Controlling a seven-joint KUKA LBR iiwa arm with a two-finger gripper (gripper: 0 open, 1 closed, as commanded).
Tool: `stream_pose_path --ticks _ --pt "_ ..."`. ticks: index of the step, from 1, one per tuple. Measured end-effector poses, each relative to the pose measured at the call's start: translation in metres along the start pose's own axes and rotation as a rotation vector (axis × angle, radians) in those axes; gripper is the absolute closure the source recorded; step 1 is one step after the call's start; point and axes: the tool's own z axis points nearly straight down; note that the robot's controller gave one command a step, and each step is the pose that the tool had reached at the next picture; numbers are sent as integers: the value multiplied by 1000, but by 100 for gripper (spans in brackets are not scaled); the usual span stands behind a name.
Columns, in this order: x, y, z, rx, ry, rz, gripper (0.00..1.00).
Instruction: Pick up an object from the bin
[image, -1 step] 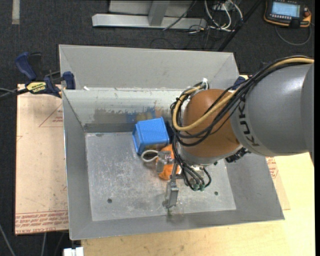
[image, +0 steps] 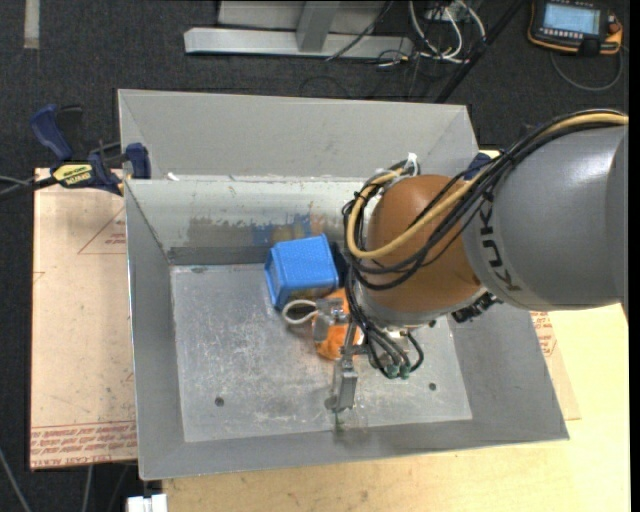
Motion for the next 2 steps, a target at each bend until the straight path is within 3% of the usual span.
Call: stream_pose_path --ticks 2 --pt "-39 -58 25 1 0 -32 0"
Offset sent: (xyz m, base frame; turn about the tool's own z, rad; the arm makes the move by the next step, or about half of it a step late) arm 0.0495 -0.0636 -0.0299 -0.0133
